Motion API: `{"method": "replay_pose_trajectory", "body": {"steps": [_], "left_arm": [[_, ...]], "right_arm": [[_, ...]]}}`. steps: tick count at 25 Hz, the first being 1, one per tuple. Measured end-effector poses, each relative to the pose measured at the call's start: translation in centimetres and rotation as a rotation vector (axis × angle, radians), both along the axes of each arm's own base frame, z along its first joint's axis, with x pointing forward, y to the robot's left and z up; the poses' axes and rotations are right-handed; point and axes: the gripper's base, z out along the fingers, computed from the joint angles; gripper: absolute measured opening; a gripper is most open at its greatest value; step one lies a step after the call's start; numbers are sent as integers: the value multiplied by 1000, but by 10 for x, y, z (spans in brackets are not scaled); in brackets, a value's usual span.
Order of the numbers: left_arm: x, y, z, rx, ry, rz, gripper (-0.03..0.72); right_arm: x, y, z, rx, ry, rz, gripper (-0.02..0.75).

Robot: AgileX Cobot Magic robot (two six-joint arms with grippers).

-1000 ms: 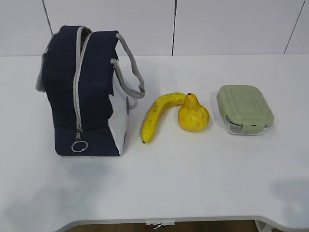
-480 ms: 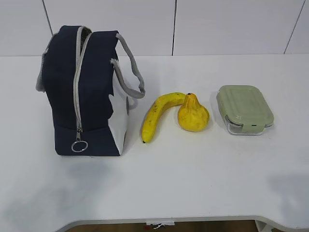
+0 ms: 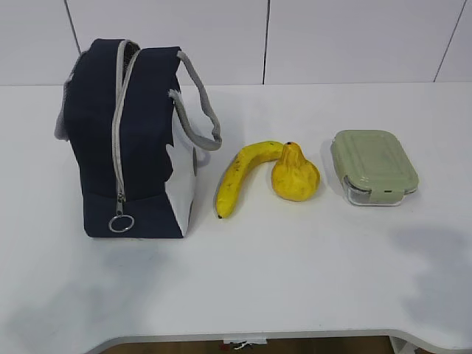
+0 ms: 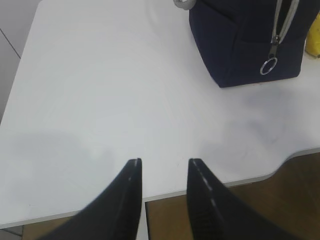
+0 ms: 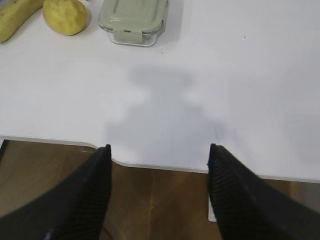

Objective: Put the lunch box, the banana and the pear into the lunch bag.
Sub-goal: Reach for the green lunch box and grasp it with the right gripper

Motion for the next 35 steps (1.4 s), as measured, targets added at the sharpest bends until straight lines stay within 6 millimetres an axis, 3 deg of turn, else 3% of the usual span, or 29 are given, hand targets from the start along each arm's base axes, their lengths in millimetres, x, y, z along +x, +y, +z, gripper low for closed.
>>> {"method": "replay_pose_trajectory", "body": {"steps": [12,17,26,35], "left_arm": [[0,0,0,0,0,0,235],[0,0,0,0,0,0,235],[0,1,0,13,-1,9,235],[0,1,0,13,-1,9,235]], "right_arm": [[54,3,3,-4,95,-10,477],[92,5,8,-12,191,-10,476],[159,9,35,-22,219,-1,475],[205,2,25,46,306,21,475]]}}
